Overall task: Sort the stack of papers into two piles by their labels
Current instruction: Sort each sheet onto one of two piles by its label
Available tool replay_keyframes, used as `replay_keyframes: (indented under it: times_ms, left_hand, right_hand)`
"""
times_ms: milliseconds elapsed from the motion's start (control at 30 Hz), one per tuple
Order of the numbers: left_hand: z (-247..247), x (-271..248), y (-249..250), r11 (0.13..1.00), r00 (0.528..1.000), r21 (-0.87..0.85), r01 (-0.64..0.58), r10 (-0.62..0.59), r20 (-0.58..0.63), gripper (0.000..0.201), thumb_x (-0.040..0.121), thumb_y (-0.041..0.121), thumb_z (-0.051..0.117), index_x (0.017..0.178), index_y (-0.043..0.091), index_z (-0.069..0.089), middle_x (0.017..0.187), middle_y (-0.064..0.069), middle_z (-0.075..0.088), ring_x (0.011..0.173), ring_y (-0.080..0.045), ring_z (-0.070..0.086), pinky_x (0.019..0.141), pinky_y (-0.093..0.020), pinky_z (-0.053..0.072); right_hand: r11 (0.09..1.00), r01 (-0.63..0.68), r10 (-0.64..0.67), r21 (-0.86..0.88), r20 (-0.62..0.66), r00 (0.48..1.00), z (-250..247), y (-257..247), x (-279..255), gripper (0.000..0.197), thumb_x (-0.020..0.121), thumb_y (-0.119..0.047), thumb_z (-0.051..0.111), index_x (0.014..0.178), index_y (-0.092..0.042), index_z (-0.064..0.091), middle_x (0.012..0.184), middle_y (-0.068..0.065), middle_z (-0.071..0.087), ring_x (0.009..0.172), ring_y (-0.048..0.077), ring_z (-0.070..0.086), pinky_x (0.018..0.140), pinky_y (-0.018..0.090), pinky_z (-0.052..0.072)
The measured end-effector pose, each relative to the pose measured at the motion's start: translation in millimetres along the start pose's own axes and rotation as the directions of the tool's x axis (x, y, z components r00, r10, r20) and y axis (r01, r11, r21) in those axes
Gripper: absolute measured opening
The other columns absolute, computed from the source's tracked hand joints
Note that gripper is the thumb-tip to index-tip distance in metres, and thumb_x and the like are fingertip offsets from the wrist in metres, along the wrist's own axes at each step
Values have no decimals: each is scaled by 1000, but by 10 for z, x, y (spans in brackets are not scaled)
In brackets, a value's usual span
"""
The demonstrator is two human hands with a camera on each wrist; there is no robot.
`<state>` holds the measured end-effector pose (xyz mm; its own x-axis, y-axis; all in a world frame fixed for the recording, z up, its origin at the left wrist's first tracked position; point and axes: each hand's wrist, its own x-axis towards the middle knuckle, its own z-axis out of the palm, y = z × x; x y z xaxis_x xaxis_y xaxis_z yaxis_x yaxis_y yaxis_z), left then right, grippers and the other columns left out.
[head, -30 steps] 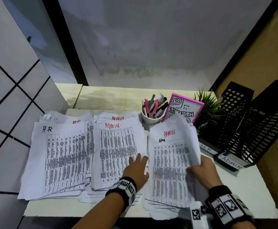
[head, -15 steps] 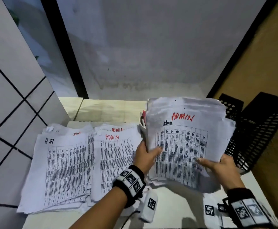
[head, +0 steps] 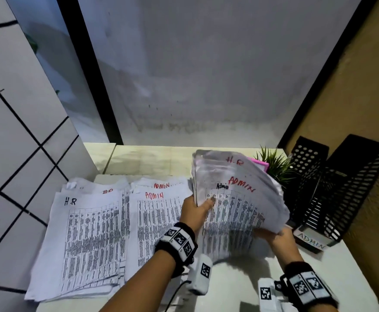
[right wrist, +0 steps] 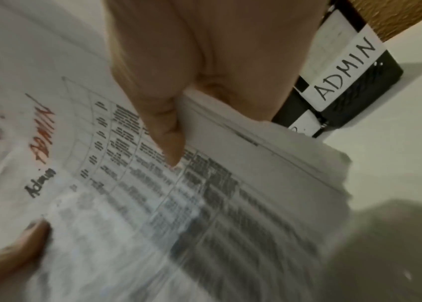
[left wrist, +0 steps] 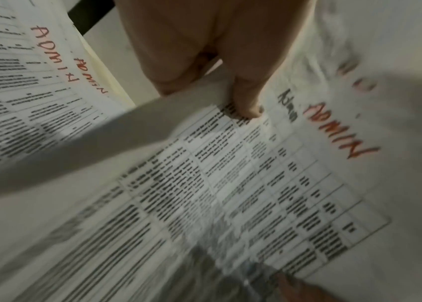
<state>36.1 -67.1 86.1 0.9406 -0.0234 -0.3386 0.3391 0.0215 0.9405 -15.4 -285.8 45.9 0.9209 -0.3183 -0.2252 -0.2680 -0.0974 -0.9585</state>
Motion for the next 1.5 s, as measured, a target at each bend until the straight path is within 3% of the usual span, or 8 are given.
replay_keyframes:
  times_ms: [167,267,467,767,933,1067,1333,1500]
  left_hand:
    - [-151,5,154,991,995,-93,-96,95,-10,5,87,8,67,88,11,63,74,6,68,64,-3,64,59,-13,49]
    - [-204,13,183,984,993,-141,-107,99,-63,21,84,11,71,103,9,63,97,-2,73,91,-16,69,82,-26,54]
    - [-381,41,107,975,914,50,-219,222,-340,25,72,18,83,84,15,60,84,-3,69,77,-17,66,69,-27,55]
    - [-548,-32,97,952,836,107,-288,305,-457,11,77,11,78,80,20,72,75,2,71,77,-16,69,76,-32,59]
    - [-586,-127,119,869,784,249,-428,493,-376,21,86,5,67,95,23,72,82,9,72,71,0,65,65,-13,51]
    - [-578,-200,105,782,721,253,-570,623,-302,19,87,0,63,99,14,71,113,4,69,104,-1,64,87,-23,53]
    - [-421,-358,198,825,811,53,-563,563,-157,33,85,43,42,67,17,52,64,10,57,60,-1,52,61,-13,43]
    - [-473,-248,250,926,918,42,-376,378,-121,42,92,30,54,73,-8,57,61,-3,50,53,-3,46,59,-21,42]
  right_hand:
    - [997,-61,55,42,131,990,-62,-131,-76,84,25,-47,95,90,-3,66,84,14,76,83,30,73,77,35,60]
    - [995,-77,66,69,145,987,-29,-107,-127,85,24,-44,96,89,2,66,84,22,74,80,36,71,69,37,60]
    - [985,-135,117,104,169,979,78,-202,-220,19,77,13,68,92,18,57,78,21,57,69,28,55,52,20,53]
    - [993,-109,101,35,177,979,205,-190,-205,51,54,-20,86,90,9,65,84,28,66,78,33,66,64,29,54]
    - [995,-98,93,20,170,981,234,-257,-138,17,75,-1,77,87,4,67,72,10,73,77,28,68,70,31,49]
    - [995,-88,79,45,170,982,243,-296,-115,21,74,-1,76,93,1,68,79,6,76,78,20,72,74,31,49]
    - [992,-102,89,80,158,983,264,-307,-111,19,75,7,73,92,4,66,72,7,75,65,16,71,68,30,49]
    - [993,-92,81,73,147,986,249,-270,-86,25,75,5,74,98,3,67,82,11,76,79,24,72,79,36,52]
